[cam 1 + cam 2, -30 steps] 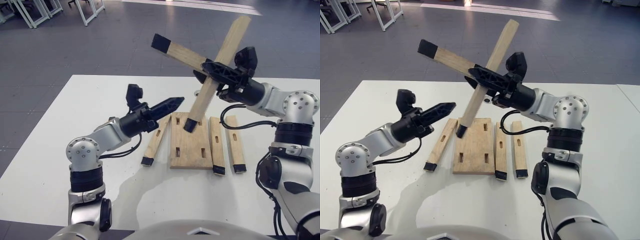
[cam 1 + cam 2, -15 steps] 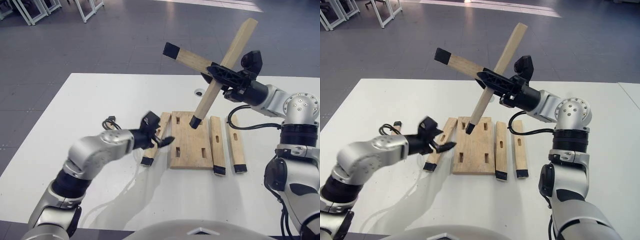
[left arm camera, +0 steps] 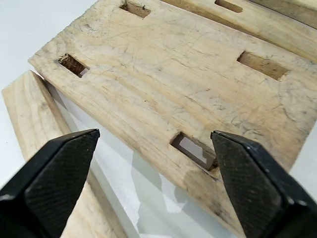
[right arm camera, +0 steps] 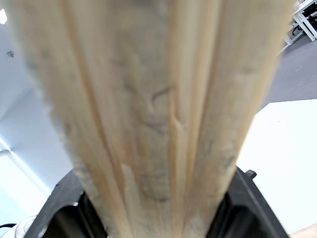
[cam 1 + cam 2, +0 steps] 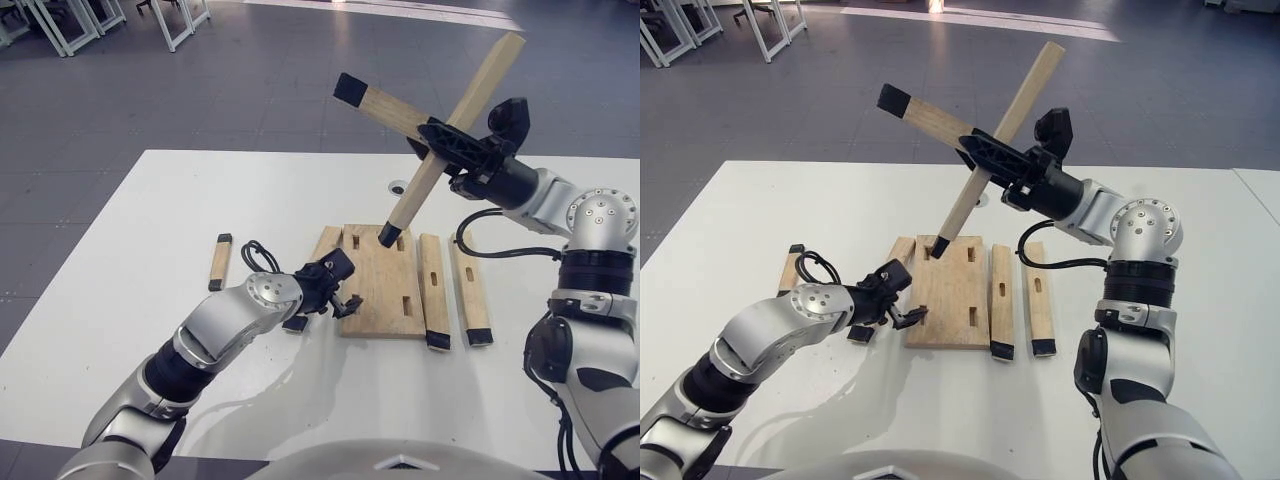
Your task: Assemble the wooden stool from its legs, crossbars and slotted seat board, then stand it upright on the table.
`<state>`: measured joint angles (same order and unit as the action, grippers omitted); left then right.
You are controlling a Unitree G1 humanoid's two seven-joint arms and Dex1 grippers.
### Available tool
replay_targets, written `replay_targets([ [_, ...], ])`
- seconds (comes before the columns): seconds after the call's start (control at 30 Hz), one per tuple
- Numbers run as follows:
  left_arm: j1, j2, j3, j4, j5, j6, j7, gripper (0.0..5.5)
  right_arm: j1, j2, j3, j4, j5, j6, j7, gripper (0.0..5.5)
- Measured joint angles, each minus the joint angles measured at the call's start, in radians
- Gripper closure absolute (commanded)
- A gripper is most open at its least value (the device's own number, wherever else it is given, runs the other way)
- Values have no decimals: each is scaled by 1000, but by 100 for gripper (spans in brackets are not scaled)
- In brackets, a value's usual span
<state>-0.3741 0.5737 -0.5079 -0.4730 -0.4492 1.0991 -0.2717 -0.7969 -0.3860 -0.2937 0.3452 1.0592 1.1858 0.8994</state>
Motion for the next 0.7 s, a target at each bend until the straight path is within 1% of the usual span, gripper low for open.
replay_targets([
  [0.17,-1,41,-73,31,114,-59,-56,133,0,11,-2,0,0,-3,-3,348],
  [0.33,11,54,-83,27,171,-91,-97,133,0,13,-1,2,-18,-26,-12,348],
  [0.4,36,90,-78,-7,181,-94,-116,133,-3,13,0,18,-56,-73,-37,348],
  [0.47,96,180,-60,-67,186,-111,-162,133,-3,11,0,38,-98,-118,-55,348],
  [0.57,153,309,-32,-91,202,-186,-235,133,0,-16,23,33,-125,-121,-22,348],
  [0.7,174,369,-11,-36,247,-256,-288,133,44,-28,87,4,-193,-162,19,348],
])
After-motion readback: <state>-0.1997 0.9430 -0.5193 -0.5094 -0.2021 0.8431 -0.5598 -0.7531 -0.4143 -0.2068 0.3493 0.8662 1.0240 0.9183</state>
